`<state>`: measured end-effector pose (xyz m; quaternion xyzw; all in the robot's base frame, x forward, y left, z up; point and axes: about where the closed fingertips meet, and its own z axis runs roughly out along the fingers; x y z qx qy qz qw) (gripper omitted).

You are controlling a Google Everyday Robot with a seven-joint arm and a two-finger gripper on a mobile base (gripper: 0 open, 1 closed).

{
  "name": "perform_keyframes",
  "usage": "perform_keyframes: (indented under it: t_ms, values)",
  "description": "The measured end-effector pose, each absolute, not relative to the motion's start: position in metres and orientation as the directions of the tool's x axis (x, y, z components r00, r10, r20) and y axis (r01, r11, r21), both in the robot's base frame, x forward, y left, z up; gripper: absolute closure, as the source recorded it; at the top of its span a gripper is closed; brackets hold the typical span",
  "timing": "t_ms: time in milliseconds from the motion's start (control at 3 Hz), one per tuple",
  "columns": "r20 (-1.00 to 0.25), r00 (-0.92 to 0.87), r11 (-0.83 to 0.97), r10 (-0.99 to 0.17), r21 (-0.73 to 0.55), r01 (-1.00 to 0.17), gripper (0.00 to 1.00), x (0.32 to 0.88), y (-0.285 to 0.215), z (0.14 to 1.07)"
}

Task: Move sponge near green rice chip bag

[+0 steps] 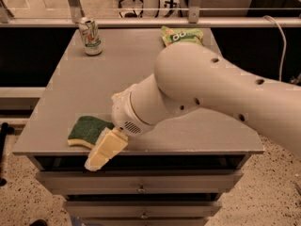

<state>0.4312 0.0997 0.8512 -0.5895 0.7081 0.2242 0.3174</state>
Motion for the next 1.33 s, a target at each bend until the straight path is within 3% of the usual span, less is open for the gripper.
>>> perform_keyframes:
  t_ms: [1000,1333]
  values:
    - [-0.724,-0.14,0.273,-0.676,-0.069,-0.96,0.73,0.446,0.092,0.835]
    - [-0.719,-0.133,0.322,-0.683,-0.132,-0.938,1.0,0.463,0.056,0.866]
